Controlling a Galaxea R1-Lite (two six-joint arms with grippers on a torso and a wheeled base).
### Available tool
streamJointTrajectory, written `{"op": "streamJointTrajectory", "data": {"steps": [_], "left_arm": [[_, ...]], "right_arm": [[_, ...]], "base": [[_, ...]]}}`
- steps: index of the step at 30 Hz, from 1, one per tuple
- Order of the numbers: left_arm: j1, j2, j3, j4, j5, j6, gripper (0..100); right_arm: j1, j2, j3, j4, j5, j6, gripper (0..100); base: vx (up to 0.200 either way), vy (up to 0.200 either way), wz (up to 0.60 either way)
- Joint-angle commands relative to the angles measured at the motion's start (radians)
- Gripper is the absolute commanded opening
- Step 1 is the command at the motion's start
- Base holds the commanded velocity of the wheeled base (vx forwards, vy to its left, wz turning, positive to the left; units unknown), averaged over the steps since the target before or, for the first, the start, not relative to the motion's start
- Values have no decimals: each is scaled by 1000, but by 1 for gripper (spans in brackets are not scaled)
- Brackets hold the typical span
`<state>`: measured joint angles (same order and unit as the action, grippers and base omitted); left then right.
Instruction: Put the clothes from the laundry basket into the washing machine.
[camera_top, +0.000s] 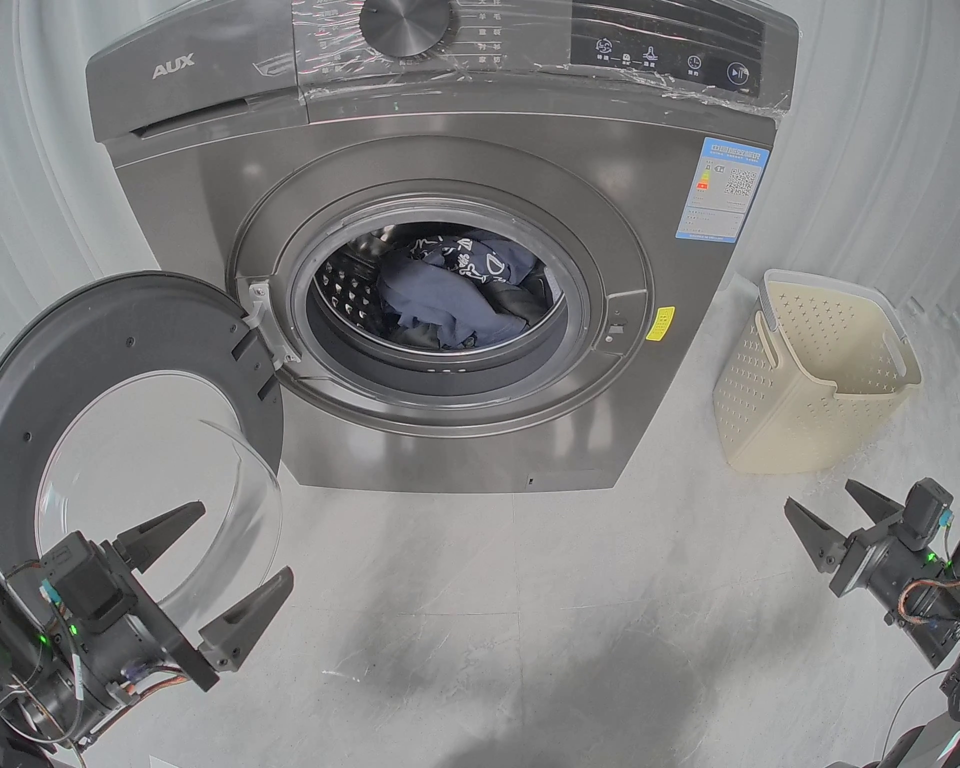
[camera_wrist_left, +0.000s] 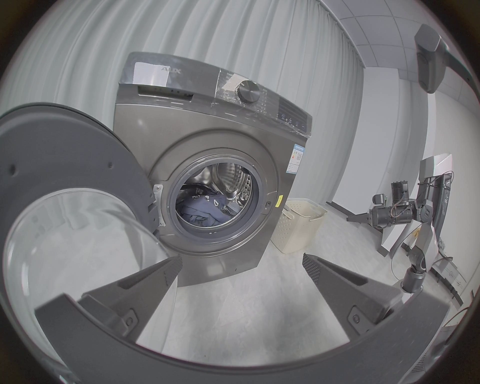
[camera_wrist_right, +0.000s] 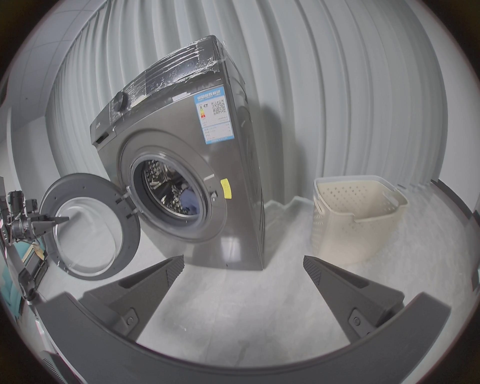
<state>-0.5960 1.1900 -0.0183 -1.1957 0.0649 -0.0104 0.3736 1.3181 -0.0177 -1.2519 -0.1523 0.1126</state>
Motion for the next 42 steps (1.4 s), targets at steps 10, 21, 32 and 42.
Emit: {"op": "streamJointTrajectory", "data": {"steps": [10,21,32,42], "left_arm": [[231,-679,14,637,-7,-5,100],[492,-1087,17,1044,-51,3,100],[611,-1162,14,1214,-50,9,100],[596,-1187,17,1203,-57,7,100]], "right_arm": [[-208,-968,7,947,5,-22,100],[-283,-1218,16,1191,76,-22,100],[-386,-1318,18,1227,108,-77,100],[-383,-1318,18,1238,152,-102,100]], "base": [[-140,0,0],[0,145,0],[-127,200,0],[-200,200,0]]}}
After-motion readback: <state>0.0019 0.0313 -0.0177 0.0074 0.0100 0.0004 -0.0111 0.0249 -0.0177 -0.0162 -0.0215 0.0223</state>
